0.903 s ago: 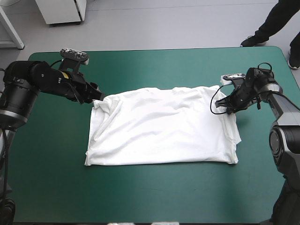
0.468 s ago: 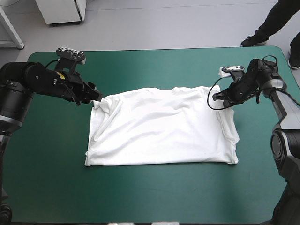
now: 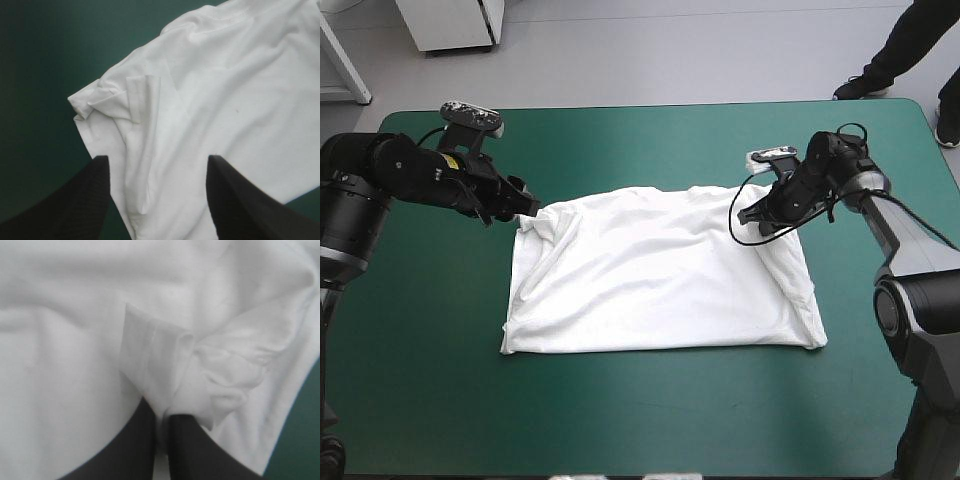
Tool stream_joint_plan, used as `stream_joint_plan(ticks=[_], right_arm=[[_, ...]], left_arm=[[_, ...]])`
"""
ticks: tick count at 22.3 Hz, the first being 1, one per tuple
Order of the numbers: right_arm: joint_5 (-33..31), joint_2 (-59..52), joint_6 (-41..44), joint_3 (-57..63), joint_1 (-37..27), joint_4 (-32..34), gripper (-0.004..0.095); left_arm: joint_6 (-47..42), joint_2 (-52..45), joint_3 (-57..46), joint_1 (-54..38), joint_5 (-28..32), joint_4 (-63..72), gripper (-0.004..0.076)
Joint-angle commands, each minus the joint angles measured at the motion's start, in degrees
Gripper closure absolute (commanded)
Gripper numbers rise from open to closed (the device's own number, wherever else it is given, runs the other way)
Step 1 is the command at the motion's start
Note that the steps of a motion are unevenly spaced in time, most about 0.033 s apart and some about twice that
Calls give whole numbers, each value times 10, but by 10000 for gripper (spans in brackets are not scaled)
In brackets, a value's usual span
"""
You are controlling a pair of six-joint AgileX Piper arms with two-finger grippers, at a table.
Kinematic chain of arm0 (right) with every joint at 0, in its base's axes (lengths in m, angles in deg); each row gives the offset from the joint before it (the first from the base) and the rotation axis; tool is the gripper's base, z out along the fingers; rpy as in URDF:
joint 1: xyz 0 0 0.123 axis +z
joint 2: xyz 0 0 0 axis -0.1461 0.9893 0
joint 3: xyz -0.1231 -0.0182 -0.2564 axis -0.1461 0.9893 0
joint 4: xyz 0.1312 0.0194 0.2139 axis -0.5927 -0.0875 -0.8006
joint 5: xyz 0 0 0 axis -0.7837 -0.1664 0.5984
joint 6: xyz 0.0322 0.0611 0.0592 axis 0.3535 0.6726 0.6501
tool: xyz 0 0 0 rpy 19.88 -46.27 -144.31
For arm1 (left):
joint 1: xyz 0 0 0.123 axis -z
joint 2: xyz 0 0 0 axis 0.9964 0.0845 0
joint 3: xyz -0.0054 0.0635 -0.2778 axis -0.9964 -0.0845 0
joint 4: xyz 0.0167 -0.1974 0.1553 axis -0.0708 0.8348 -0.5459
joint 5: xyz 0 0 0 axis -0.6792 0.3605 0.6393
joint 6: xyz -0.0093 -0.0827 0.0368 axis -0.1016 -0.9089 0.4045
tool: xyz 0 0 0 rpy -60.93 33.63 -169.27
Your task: Fold the cloth
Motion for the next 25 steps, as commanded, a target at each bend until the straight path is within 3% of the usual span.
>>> stream_joint_plan(ticks=[1, 6, 12, 17, 25], right_arm=[[11, -5, -9, -16, 4, -7, 925], [-1, 9, -28, -16, 4, -7, 895], [-98, -13, -35, -86, 3, -6, 527], [-98, -86, -12, -74, -2, 45, 516], [-93, -301, 5, 90, -26, 92, 514]], left_arm=[[-2, -21, 19, 1, 20, 13, 301], [0, -22, 19, 1, 13, 9, 301], [-2, -48, 18, 1, 0, -31, 301], [-7, -77, -2, 1, -10, -67, 301], [-52, -150, -186, 1, 7, -120, 265]])
